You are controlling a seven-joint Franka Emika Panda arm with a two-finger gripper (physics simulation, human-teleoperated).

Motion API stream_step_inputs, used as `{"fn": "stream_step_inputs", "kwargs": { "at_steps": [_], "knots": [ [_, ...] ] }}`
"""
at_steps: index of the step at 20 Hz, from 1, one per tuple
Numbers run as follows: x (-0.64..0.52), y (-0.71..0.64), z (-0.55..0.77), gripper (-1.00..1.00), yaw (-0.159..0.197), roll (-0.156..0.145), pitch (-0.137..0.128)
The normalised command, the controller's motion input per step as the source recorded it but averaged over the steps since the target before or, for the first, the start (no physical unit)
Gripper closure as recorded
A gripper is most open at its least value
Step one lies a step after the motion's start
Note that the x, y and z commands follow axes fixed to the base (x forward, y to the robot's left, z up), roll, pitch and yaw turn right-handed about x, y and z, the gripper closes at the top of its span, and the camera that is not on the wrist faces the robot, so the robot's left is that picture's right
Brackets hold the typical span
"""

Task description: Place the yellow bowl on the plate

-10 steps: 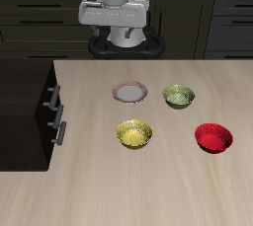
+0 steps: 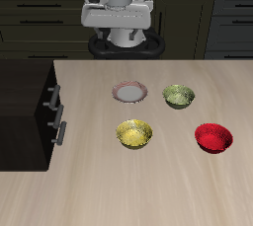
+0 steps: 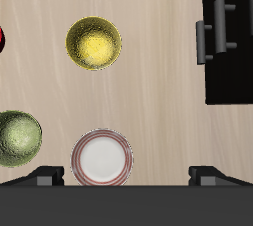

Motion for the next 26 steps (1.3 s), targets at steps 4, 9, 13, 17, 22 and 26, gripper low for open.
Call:
{"fn": "stream_step_inputs", "kwargs": {
  "at_steps": [4,9,13,17,22,26],
  "knots": [
    [0.15,0.03,0.03,-1.0,-0.024,0.008,0.014],
    [0.19,0.13,0.06,-1.0,0.018,0.016,-0.009],
    [0.11,0.14,0.11,-1.0,0.008,0.018,-0.033],
    [0.24,0.17,-0.02,-1.0,0.002,0.019,0.016],
    [0.15,0.07,-0.03,-1.0,-0.005,0.006,0.014],
    [0.26,0.02,-0.06,-1.0,-0.02,-0.007,0.021]
  ]
}}
